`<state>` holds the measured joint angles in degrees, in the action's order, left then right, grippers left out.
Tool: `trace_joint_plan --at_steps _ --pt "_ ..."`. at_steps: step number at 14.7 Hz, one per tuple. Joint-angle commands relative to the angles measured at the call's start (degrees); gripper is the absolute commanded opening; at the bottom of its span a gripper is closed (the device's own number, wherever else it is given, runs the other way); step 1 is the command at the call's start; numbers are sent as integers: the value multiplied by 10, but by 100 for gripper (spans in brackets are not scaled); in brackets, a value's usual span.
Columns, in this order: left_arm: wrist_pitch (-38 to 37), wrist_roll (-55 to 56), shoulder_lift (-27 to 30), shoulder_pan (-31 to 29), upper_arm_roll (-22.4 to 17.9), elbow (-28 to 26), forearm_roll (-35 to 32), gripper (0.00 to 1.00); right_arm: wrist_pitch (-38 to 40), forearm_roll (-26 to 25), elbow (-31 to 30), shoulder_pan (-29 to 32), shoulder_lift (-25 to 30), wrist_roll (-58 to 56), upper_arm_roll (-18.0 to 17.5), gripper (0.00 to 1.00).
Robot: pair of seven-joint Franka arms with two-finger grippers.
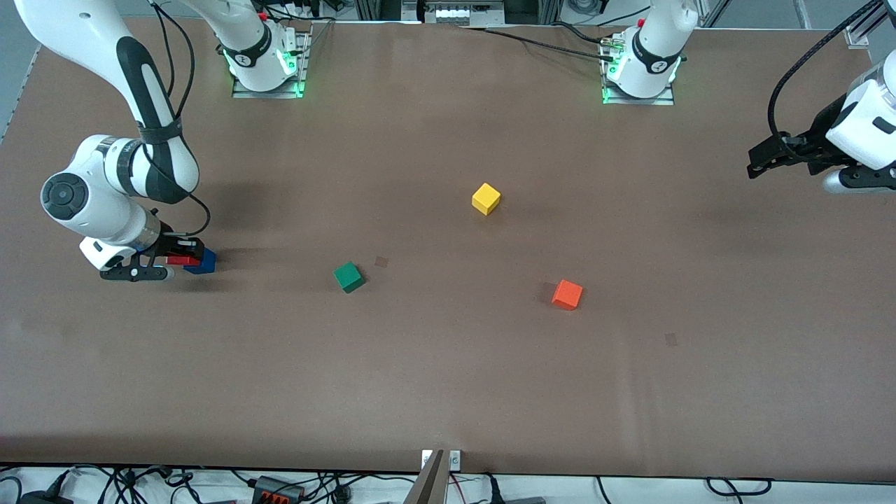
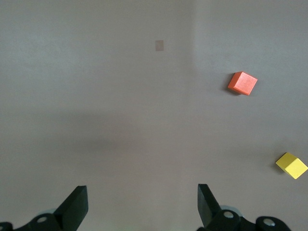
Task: Pass red block to right arm, stack on blue
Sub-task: 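Lower the red cube onto the blue cube and open the right gripper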
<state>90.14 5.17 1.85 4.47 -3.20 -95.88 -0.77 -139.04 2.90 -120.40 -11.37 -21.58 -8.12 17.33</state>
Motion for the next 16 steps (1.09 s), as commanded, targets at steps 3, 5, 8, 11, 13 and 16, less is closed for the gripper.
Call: trace_joint_plan --at_steps 3,5,8,11,13,16 --pt "-14 -7 -8 0 1 18 -16 100 3 3 -9 6 10 7 -6 0" --pt "-13 -6 -8 3 1 19 -16 100 3 11 -10 6 7 8 -6 35" --pt "-13 -7 -8 1 1 19 -16 100 10 41 -10 2 6 8 -7 100" --pt "-13 -7 -11 4 1 19 -15 100 26 41 -4 3 7 0 -6 100" --pt "-13 -7 -11 3 1 19 -15 100 27 41 2 2 12 1 -6 100" --pt "-13 -9 -11 4 2 20 -13 100 78 41 31 2 24 -2 -5 100"
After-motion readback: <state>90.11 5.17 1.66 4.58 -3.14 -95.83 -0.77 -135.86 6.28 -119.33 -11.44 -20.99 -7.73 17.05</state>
